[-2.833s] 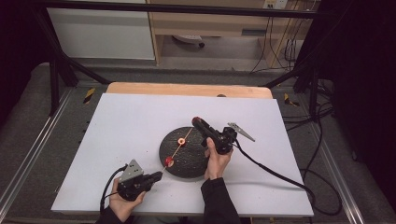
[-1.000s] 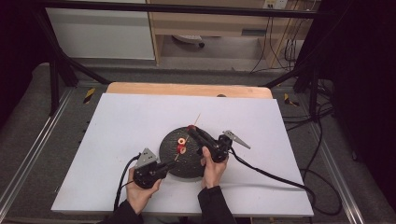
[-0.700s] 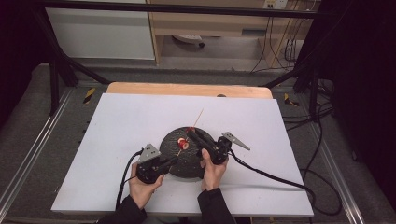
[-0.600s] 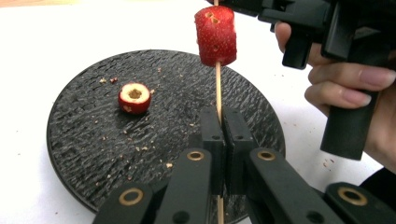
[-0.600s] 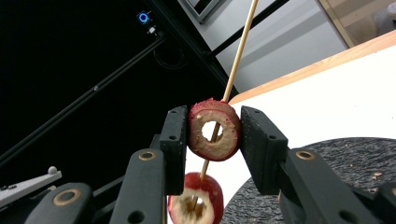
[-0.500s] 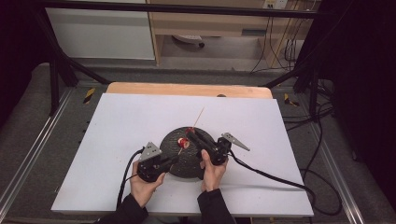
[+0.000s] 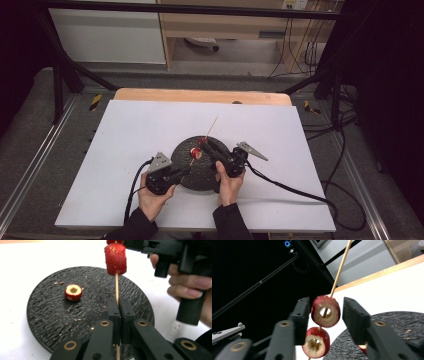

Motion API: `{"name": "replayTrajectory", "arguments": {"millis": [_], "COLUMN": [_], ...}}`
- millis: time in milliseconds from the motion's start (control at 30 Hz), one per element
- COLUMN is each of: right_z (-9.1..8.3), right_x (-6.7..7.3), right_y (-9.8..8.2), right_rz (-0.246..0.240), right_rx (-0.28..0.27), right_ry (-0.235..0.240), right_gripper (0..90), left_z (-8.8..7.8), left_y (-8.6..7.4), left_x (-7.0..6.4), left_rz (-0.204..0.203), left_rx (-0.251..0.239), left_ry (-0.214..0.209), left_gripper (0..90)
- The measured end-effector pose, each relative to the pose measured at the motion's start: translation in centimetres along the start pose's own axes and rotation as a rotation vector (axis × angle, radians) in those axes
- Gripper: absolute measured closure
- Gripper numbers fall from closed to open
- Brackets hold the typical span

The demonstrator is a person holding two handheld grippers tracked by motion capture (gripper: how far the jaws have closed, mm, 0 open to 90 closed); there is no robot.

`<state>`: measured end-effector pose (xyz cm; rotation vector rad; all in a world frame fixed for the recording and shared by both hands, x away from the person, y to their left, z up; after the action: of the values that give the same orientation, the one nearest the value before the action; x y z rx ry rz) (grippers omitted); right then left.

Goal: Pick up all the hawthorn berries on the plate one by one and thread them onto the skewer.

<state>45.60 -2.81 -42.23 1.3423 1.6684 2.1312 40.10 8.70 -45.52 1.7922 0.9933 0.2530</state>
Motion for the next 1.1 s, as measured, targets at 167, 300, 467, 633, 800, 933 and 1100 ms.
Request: {"name": "replayTrajectory", "arguments": {"millis": [167, 300, 467, 633, 800, 933, 1100], "right_z": [-0.5, -1.0, -1.7, -2.5, -2.9, -2.9, -3.0], "right_x": [0.0, -0.7, -1.6, -2.5, -3.2, -3.5, -3.7], "right_y": [0.5, 0.4, -0.3, -1.1, -1.9, -2.1, -2.5], "right_rz": [-0.061, -0.129, -0.207, -0.281, -0.315, -0.319, -0.350], "right_rx": [0.059, 0.139, 0.256, 0.361, 0.452, 0.498, 0.573], "right_ry": [-0.006, -0.023, -0.049, -0.080, -0.092, -0.095, -0.108], "right_gripper": [38.5, 27.1, 15.7, 8.4, 6.1, 5.5, 4.7], "left_z": [-1.1, -2.1, -3.3, -4.5, -5.7, -6.3, -7.0], "left_y": [-0.5, -1.2, -2.3, -3.1, -3.6, -4.0, -4.5], "left_x": [1.0, 2.0, 3.0, 4.0, 4.8, 5.4, 6.4], "left_rz": [0.016, 0.036, 0.062, 0.079, 0.090, 0.081, 0.063], "left_rx": [0.007, 0.024, 0.056, 0.079, 0.095, 0.102, 0.107], "left_ry": [0.013, 0.025, 0.032, 0.049, 0.053, 0.042, 0.040], "left_gripper": [88.4, 88.4, 88.3, 88.3, 88.2, 88.2, 88.2]}}
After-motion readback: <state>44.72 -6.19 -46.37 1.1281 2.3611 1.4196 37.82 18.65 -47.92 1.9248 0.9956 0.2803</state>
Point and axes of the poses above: each handheld gripper's, and its own axes: z roughly forward along the jaws, y roughly out of its top, x roughly to its left, the point moved 9 cm from there along z, roughly forward along the jaws, and after that the axes turned 5 degrees about -z, right-handed, at the moved point
